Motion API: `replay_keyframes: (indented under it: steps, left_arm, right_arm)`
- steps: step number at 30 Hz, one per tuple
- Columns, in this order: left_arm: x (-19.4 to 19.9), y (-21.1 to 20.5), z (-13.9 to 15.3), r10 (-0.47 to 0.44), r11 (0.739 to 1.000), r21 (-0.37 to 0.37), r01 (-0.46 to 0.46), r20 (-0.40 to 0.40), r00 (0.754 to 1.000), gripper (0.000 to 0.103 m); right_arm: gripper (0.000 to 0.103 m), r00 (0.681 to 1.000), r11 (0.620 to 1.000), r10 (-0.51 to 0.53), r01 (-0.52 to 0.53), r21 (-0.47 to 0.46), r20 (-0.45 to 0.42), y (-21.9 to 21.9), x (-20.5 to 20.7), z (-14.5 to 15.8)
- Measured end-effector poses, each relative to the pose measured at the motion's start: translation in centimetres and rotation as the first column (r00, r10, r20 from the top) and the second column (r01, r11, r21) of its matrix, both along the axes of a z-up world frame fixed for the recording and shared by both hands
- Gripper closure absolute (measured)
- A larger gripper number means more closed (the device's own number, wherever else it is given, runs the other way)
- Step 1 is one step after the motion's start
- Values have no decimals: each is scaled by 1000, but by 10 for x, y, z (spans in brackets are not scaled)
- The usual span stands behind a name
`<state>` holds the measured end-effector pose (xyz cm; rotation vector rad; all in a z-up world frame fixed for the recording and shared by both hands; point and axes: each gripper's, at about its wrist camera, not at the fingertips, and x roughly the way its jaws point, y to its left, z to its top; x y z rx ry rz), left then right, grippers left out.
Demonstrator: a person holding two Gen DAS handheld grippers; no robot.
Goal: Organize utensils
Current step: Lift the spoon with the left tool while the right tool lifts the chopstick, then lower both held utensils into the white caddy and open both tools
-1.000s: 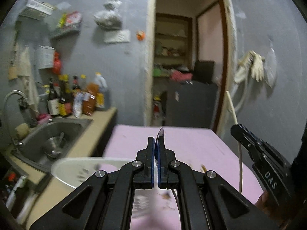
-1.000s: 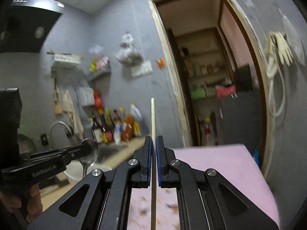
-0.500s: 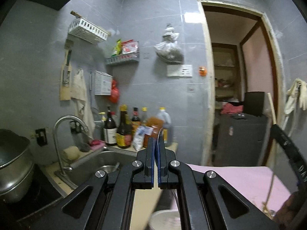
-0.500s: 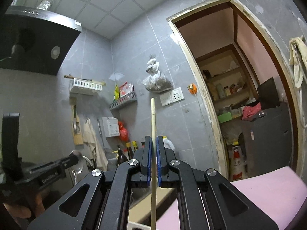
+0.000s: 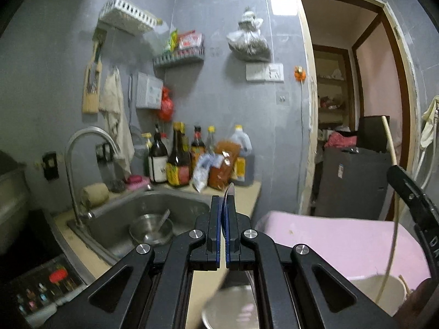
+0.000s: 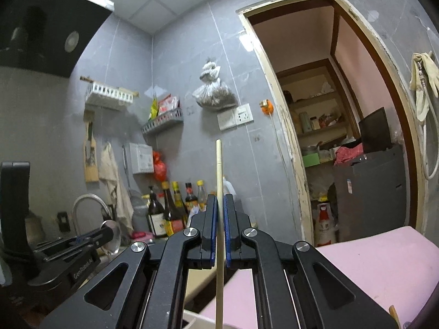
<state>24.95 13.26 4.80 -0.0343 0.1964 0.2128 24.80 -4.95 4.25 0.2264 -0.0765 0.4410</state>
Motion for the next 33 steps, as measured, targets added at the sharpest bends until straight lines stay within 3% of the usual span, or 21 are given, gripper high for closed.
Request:
replay_keyframes:
  steps: [8,17,22,27,30,33]
  left_arm:
    - [-1,1,-8,-89,994,-77,80,-109,990,101]
    - [-12,1,-7,-199,966,-199,164,-167,966,97]
    - [-20,2,-3,-231,948,-256,186,-156,960,76]
    - [-29,1,9,-246,939,-280,202,-133,960,75]
    - [-34,-4,17,-254,935,-283,215,-111,961,66]
    - [-40,-12,24,-269,928,-287,237,-78,960,55]
  right_arm:
    - [101,985,996,66,-73,-41,-158,-8,4,-17]
    - [99,960,987,114,-140,-84,-257,-13,-6,-21]
    - [96,947,983,126,-159,-92,-297,-14,-11,-19]
    - [81,950,984,123,-154,-88,-286,-22,-17,-11]
    - [78,958,986,112,-140,-93,-264,-30,-23,-5]
    - [58,968,989,89,-113,-92,-236,-42,-31,3]
